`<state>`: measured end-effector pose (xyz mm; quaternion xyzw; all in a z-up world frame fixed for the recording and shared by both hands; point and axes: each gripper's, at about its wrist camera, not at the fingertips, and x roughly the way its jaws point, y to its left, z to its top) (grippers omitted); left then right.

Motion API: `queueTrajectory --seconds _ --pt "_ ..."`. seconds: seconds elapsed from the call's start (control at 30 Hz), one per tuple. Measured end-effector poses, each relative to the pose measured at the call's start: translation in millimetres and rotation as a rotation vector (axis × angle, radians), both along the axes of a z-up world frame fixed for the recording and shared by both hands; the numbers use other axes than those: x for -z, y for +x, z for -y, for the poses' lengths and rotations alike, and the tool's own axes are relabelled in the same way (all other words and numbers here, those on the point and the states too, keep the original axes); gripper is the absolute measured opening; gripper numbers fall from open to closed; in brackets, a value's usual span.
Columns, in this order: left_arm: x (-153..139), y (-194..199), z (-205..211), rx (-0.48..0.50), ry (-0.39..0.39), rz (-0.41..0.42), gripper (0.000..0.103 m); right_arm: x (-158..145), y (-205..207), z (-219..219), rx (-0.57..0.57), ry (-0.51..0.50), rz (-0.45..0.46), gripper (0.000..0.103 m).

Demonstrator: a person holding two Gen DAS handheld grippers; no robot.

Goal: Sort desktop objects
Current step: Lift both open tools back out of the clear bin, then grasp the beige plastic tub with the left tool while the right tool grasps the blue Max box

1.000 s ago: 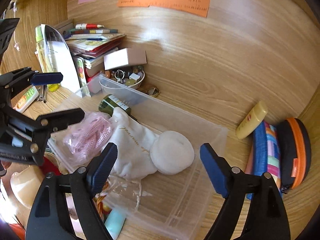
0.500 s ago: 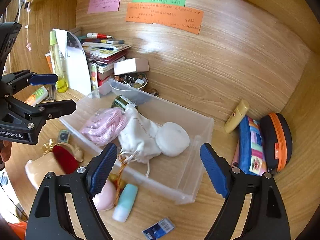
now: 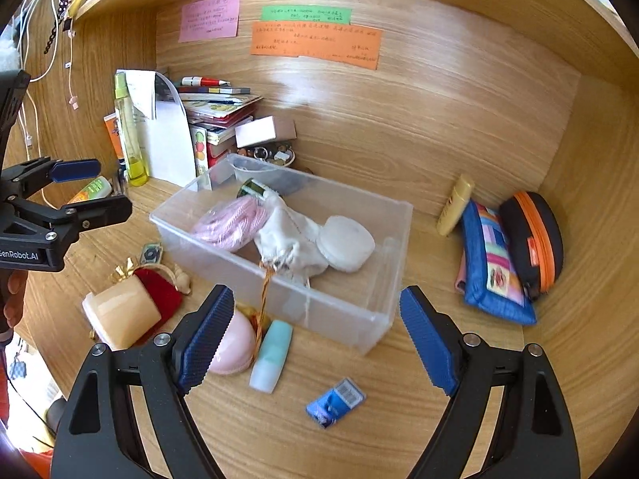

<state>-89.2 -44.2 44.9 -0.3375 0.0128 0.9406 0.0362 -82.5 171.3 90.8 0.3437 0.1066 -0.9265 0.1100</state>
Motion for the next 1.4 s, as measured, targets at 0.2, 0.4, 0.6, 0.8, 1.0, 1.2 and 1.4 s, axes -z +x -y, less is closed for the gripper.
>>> queueTrajectory --seconds 0.2,0.4,0.6,0.8,1.0,1.2,1.4 --pt "13 12 -4 -0.005 0.017 0.025 0.098 13 13 -11 0.036 -0.020 0.015 0.083" --pt "32 18 -13 -0.009 0.012 0.063 0.098 29 20 -20 0.068 -0.029 0.041 0.083" --pt "57 20 -14 -0.015 0.027 0.126 0.098 50 20 -32 0.093 -0.037 0.096 0.083" --pt "78 20 -10 -0.033 0.069 0.186 0.098 74 15 -44 0.114 -0.063 0.168 0.083" --pt "95 23 -9 -0.020 0.080 0.238 0.098 97 9 -49 0.106 -0.085 0.234 0.083" --pt "106 19 -14 -0.033 0.064 0.265 0.098 104 4 -53 0.107 -0.093 0.261 0.083" --pt "111 17 -25 -0.042 -0.014 0.257 0.100 107 3 -51 0.129 -0.052 0.252 0.082"
